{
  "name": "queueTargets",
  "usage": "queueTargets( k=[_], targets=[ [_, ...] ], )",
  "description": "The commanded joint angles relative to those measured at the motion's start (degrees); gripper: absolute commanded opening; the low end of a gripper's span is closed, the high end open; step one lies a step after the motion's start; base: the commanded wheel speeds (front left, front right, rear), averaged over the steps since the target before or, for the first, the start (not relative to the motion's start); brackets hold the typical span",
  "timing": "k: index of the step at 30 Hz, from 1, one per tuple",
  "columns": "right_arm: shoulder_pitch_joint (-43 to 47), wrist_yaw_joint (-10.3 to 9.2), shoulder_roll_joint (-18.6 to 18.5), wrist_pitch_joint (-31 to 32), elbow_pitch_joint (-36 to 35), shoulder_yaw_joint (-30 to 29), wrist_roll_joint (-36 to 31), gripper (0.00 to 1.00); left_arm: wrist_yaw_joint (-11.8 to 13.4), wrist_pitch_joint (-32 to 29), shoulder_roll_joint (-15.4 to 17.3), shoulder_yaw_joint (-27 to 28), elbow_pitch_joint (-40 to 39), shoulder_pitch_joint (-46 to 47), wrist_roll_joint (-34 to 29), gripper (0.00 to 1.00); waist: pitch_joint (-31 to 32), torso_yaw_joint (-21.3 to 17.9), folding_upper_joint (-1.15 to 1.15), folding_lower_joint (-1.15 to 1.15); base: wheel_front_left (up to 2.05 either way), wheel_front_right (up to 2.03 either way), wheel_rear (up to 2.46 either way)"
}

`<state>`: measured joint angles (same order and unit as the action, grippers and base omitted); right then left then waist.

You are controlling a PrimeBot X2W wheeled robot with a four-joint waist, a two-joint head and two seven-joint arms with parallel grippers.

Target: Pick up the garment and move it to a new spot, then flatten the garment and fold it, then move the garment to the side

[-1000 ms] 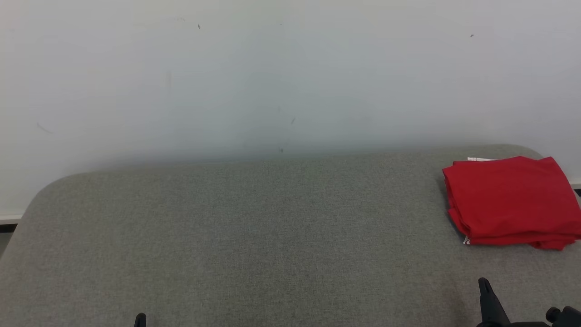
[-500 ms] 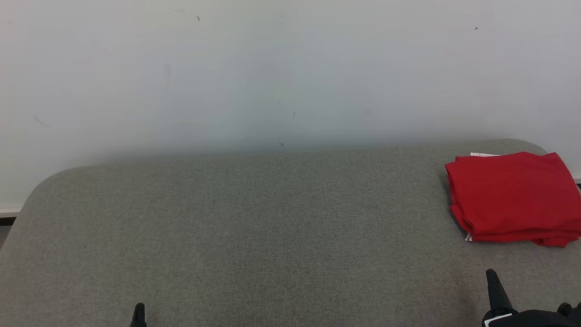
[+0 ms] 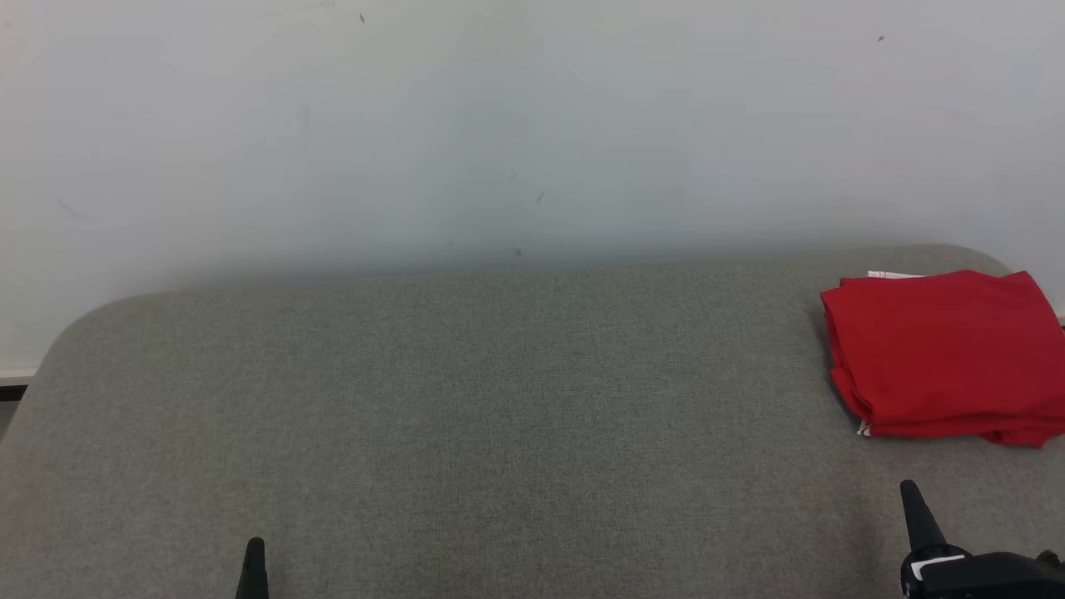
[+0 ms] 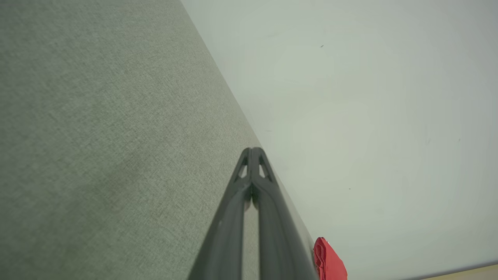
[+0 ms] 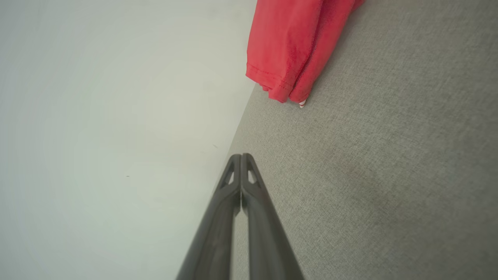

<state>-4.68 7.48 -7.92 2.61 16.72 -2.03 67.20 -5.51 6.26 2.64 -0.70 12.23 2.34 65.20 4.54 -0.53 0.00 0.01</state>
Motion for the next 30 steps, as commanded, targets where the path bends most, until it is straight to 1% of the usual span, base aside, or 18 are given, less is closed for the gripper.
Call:
queueTargets(
  k=[1,30],
  targets=[
    [-1.5,0.03,0.1,0.4,-0.2,-0.4,1.1,0.00,-0.4,-0.3,0.3,0.0,-0.1,1.3,1.2,0.00,-0.1,0.0,0.00,0.00,0.00,0.00,0.00],
    [-5.8,0.02,1.3,6.1,2.8,-6.0,15.9,0.00,-1.4,-2.6,0.3,-0.6,3.8,6.0,17.4,0.00,-2.5,0.3,0.00,0.00,0.00,0.00,0.00]
  ],
)
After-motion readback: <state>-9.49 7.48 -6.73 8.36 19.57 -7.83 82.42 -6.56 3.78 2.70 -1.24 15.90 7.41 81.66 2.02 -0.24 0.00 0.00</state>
